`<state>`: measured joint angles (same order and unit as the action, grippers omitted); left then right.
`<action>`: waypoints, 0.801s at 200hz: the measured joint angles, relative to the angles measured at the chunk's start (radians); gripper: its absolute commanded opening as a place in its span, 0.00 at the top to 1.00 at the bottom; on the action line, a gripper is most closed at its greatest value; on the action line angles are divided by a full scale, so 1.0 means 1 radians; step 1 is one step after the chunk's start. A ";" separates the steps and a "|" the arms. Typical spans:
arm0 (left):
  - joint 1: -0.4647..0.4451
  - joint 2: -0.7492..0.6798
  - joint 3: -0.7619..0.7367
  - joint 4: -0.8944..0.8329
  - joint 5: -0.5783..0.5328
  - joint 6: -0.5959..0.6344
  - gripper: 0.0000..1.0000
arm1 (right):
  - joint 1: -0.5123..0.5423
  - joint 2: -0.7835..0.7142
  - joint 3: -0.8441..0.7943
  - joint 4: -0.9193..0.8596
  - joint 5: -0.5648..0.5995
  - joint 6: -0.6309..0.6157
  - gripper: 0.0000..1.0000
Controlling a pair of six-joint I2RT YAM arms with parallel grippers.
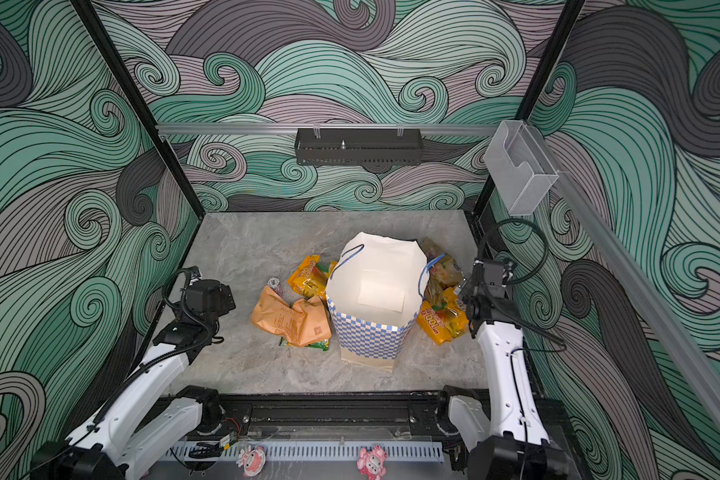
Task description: Take the snacks out of the paper bag
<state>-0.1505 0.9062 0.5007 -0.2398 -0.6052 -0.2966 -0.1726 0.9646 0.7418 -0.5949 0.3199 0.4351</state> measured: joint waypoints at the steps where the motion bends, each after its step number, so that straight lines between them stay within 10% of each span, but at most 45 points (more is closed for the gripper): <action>1: 0.000 0.003 -0.001 0.002 0.001 0.001 0.01 | 0.000 -0.003 -0.019 0.008 -0.001 0.000 0.10; 59: 0.046 0.238 -0.072 0.309 0.103 0.080 0.01 | 0.102 -0.023 -0.378 0.438 0.034 -0.113 0.01; 160: 0.183 0.609 -0.024 0.789 0.353 0.222 0.01 | 0.242 0.539 -0.289 1.197 0.028 -0.371 0.01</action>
<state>0.0322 1.5154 0.4763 0.5495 -0.2520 -0.0750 0.0696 1.5032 0.4526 0.6025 0.3481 0.0643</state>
